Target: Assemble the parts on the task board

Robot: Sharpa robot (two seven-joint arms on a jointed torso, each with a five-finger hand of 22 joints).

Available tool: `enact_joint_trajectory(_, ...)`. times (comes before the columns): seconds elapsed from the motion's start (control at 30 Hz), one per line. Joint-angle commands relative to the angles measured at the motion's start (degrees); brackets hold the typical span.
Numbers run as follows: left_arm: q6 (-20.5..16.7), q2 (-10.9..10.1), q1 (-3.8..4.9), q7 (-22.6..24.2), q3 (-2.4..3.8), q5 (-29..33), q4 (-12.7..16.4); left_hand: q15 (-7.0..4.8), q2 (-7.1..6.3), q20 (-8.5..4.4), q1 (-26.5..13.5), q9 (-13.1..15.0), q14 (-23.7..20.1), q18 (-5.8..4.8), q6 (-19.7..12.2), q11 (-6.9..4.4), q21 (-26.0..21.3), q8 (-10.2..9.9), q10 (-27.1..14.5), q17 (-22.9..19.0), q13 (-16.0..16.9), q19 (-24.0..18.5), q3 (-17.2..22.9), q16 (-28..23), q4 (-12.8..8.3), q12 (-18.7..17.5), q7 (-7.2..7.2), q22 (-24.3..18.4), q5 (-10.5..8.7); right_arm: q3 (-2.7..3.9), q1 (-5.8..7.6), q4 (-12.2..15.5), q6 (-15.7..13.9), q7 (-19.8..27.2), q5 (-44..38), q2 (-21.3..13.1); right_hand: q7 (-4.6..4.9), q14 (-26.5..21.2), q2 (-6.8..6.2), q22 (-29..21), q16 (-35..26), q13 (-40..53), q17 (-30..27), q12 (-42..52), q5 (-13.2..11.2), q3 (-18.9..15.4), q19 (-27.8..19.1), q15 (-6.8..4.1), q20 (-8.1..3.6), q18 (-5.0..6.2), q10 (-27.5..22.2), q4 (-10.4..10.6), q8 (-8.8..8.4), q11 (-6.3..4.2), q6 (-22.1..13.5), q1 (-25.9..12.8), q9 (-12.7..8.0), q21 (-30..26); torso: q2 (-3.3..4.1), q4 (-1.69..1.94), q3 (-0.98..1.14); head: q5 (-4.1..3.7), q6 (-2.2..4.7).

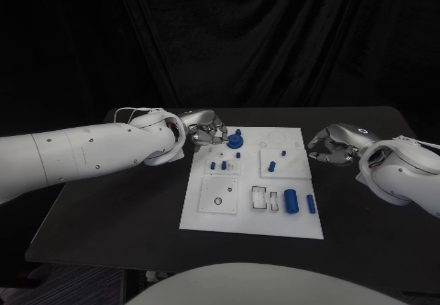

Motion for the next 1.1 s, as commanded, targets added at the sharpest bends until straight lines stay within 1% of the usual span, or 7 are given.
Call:
enact_joint_trajectory(0.03, 5.5, 1.5, 0.25, 5.4, 0.06, -7.2, -1.8, 0.86, -0.81, 0.74, 2.5, -4.1, 6.0, 0.77, -1.9, 0.76, -1.4, -0.4, -0.9, 15.1, 2.2, 3.7, 2.1, 0.0, -1.0, -1.1, 0.78, -0.7, -2.62, 0.04, -0.14, 0.0, -0.8, -0.5, 0.0, 0.1, -0.02, 4.1, 0.10, 11.7, -0.2, 7.0, 5.8, -0.2, 0.3, 0.3, 1.9, 0.27, 0.46, 0.86, 1.1, 0.1, -0.13, 0.46, 0.3, 0.0, -0.1, -0.1, 0.03, 0.01, 0.04, -0.15, 0.00)
enact_joint_trajectory(0.17, 7.1, 3.5, 0.33, 6.5, 0.06, -11.7, -4.2, 0.85, -2.22, 0.73, 4.4, -11.4, 6.0, 0.61, -3.0, 0.71, 0.2, -0.3, -0.7, 15.1, 2.6, 3.8, 3.9, 0.0, -2.1, -0.4, 1.12, 1.2, -6.45, 0.04, -0.14, -0.1, -0.8, -0.5, 0.0, 0.2, -0.02, 4.1, 0.10, 11.7, -0.2, 7.0, 5.8, -0.2, 0.3, 0.3, 1.9, 0.27, 0.46, 0.86, 1.1, 0.1, -0.13, 0.46, 0.3, 0.0, -0.1, -0.1, 0.14, -0.05, -0.08, -0.35, 0.00)
enact_joint_trajectory(0.27, 8.5, 5.1, 0.41, 7.5, 0.07, -13.9, -5.8, 1.03, -3.28, 0.83, 5.9, -15.5, 6.0, 0.89, -1.8, 0.96, -2.1, -0.2, -9.7, 15.1, -4.9, 3.7, 5.4, 0.0, -3.3, -12.7, 1.20, -1.1, -8.27, 0.04, -0.14, -0.1, -0.7, -0.6, 0.0, 0.3, -0.02, 4.1, 0.10, 11.7, -0.2, 7.0, 5.8, -0.2, 0.3, 0.3, 1.9, 0.27, 0.46, 0.86, 1.1, 0.1, -0.13, 0.46, 0.3, 0.0, -0.1, -0.1, 0.17, -0.21, -0.02, -0.36, 0.00)
enact_joint_trajectory(0.37, 9.5, 6.7, 0.46, 7.7, 0.07, -18.0, -7.1, 1.05, -5.37, 0.55, 6.0, -20.4, 6.0, 0.87, -3.0, 2.47, -1.0, -0.4, -26.5, 15.1, -20.7, 3.7, 7.4, 0.0, -3.2, -37.0, 1.25, 0.3, -9.91, 0.04, -0.14, -0.1, -0.7, -0.6, 0.0, 0.3, -0.05, 4.2, 0.06, 11.7, -0.2, 7.0, 5.8, -0.2, 0.3, 0.3, 2.0, 0.26, 0.45, 0.85, 1.1, 0.0, -0.11, 0.44, 0.4, 0.0, -0.1, -0.1, 0.18, -0.18, -0.05, -0.48, 0.00)
enact_joint_trajectory(0.47, 9.2, 7.8, 0.49, 7.7, 0.07, -22.6, -7.9, 0.20, -7.23, 0.01, 5.6, -25.5, 6.0, 1.44, -4.1, 1.97, -3.3, -0.3, -25.6, 15.1, -30.4, 3.6, 8.0, 0.0, -3.3, -44.8, 0.21, -3.9, -10.41, 0.04, -0.14, -0.1, -0.6, -0.7, 0.0, 0.4, -0.05, 4.2, 0.06, 11.7, -0.2, 7.0, 5.8, -0.2, 0.3, 0.3, 2.0, 0.26, 0.45, 0.85, 1.1, 0.0, -0.11, 0.44, 0.4, 0.0, -0.1, -0.1, 0.19, -0.16, -0.08, -0.60, 0.00)
enact_joint_trajectory(0.73, 7.5, 8.9, 0.59, 6.8, 0.08, -32.9, -7.8, -0.45, -8.87, -0.50, 6.1, -31.6, 6.0, 3.17, -2.7, 1.62, -15.0, -0.2, -24.6, 15.1, -40.0, 3.2, 9.0, 0.0, -5.5, -50.6, -0.52, -18.7, -9.08, 0.05, -0.13, -0.1, -0.6, -0.8, 0.0, 0.5, -0.05, 4.2, 0.06, 11.7, -0.2, 7.0, 5.8, -0.2, 0.3, 0.3, 2.0, 0.26, 0.45, 0.85, 1.1, 0.0, -0.11, 0.44, 0.4, 0.0, -0.1, -0.1, 0.15, -0.32, -0.05, -0.78, 0.00)
enact_joint_trajectory(1.1, 4.6, 9.9, 0.82, 7.0, 0.08, -39.9, -7.5, -1.05, -9.75, -1.02, 6.4, -35.0, 6.0, 3.18, -1.4, 0.90, -16.6, -0.2, -25.2, 15.1, -44.8, 3.2, 9.7, 0.0, -7.6, -53.0, -1.25, -18.9, -8.59, 0.05, -0.13, -0.4, -0.3, -0.9, 0.0, 0.8, -0.06, 4.2, 0.02, 11.7, -0.1, 7.0, 5.8, -0.2, 0.3, 0.3, 2.0, 0.25, 0.45, 0.84, 1.1, -0.1, -0.11, 0.43, 0.4, 0.0, -0.1, 0.0, 0.07, -0.21, -0.01, -1.02, 0.00)
